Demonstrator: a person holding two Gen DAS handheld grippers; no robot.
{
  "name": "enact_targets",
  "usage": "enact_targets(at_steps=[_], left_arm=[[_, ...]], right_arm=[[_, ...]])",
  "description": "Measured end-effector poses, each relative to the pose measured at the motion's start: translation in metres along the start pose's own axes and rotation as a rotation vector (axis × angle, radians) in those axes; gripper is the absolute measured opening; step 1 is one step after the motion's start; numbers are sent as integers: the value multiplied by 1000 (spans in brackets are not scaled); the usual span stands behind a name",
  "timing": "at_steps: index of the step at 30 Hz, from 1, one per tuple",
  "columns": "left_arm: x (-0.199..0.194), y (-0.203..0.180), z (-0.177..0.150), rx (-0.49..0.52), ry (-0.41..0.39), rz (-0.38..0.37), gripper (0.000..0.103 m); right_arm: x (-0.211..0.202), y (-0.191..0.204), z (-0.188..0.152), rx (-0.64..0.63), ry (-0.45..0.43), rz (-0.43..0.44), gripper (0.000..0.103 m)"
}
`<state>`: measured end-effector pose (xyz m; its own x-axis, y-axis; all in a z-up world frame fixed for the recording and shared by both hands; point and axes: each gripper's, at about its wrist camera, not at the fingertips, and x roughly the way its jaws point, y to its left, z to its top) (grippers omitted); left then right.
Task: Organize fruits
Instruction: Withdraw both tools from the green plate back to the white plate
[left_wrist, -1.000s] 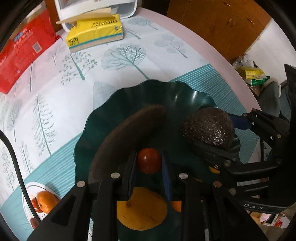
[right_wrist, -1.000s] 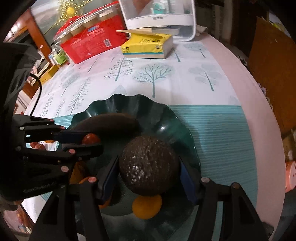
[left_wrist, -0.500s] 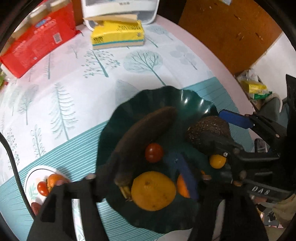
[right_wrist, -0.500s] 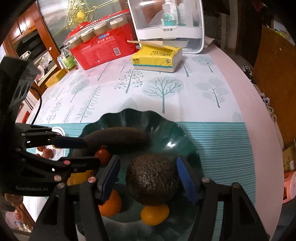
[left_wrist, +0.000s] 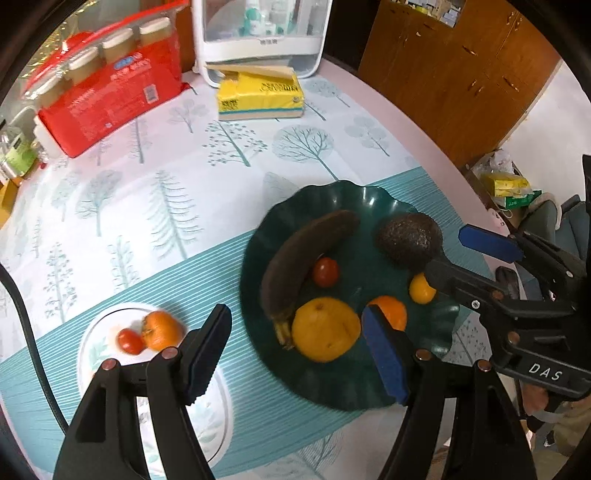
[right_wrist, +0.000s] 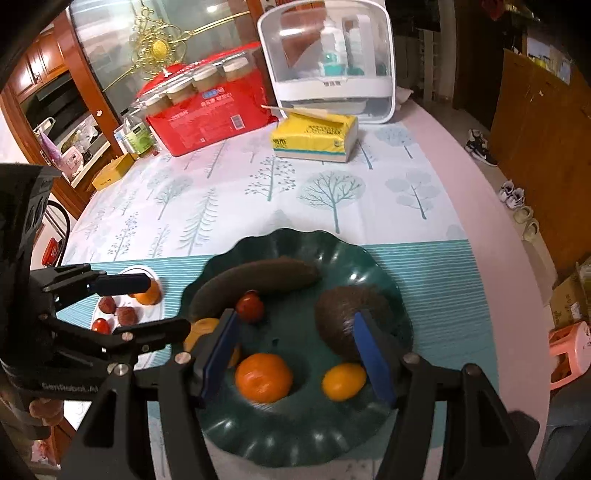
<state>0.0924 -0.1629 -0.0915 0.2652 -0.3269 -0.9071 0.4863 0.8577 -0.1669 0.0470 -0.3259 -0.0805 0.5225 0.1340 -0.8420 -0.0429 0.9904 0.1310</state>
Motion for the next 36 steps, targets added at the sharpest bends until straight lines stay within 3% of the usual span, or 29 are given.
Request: enact_targets(at_steps=[8,21,27,36], left_arm=[[-75,46,-25,11,-107,32,72],[-184,154,-70,3,-261,216,72],[-189,197,-81,-43,-258,241,74],[-133,232,-93,-45,-149,203,74]], right_arm=[[-40,51,0,39,-41,-10,64],[-91,161,26,-55,-148,-66,64],[-97,206,34,-93,-207,-119,64],[-41,246,25,-113,-111,-103,64]])
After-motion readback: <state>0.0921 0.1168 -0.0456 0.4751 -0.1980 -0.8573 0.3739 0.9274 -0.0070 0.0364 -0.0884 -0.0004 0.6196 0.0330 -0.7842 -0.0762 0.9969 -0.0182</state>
